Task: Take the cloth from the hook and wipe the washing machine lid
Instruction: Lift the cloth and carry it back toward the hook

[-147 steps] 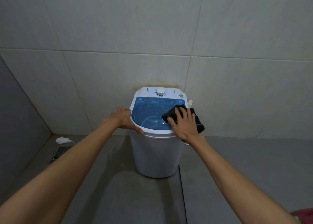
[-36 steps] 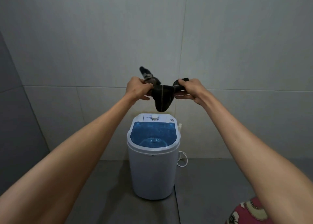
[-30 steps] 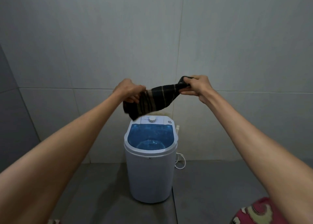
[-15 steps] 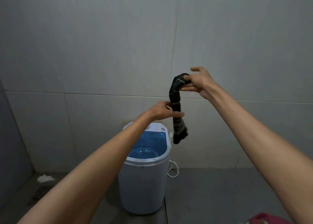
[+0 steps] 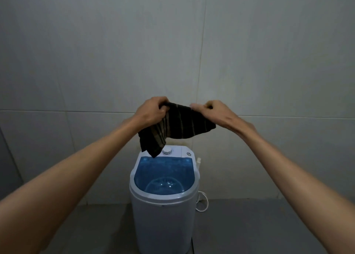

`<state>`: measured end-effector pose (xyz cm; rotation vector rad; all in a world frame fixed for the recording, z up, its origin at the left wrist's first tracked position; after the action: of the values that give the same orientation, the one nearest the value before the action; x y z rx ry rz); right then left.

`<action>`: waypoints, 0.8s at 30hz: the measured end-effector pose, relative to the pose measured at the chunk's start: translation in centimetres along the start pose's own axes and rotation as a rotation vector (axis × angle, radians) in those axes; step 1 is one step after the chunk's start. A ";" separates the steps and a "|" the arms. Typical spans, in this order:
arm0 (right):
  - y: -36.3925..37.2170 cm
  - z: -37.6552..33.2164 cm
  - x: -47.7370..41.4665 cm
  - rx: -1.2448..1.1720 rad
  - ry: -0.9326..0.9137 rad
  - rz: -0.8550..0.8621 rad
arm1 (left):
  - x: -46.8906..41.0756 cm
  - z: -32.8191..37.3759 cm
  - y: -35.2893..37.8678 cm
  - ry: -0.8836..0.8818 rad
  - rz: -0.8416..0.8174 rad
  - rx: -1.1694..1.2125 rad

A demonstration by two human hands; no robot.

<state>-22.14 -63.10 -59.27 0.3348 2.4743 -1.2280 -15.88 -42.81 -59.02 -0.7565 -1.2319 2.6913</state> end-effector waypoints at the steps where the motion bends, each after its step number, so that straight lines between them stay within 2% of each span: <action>1: 0.7 -0.1 -0.8 0.089 -0.056 0.022 | -0.4 -0.6 0.0 0.025 0.015 -0.017; 4: 3.4 0.0 -3.7 0.283 -0.192 0.093 | -1.4 -3.0 0.2 0.079 0.078 -0.077; 7: 6.9 0.8 -6.8 0.376 -0.291 0.155 | -2.9 -6.2 1.2 0.114 0.122 -0.173; 12: 13.2 2.6 -10.7 0.279 -0.470 0.192 | -6.6 -12.9 2.7 0.103 0.148 -0.190; 16: 15.5 2.1 -13.0 0.206 -0.488 0.178 | -8.6 -15.4 1.8 0.096 0.155 -0.254; 20: 13.6 -2.4 -17.8 0.176 -0.489 0.102 | -11.5 -14.2 -3.6 0.085 0.164 -0.246; 24: 8.9 -11.0 -23.9 0.152 -0.545 0.056 | -15.0 -11.4 -13.3 0.045 0.237 -0.223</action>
<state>0.48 -50.19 -49.55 0.0870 1.9041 -1.2824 0.94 -30.20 -49.57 -1.0460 -1.5404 2.7258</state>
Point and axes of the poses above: each hand's wrist, its own x-axis away from the middle knuckle, its own y-axis out of the palm, z = x × y, the point moved 6 cm from there along -x, towards the middle knuckle, and after that the axes turned 10 degrees about -y, right-handed, at the moved point
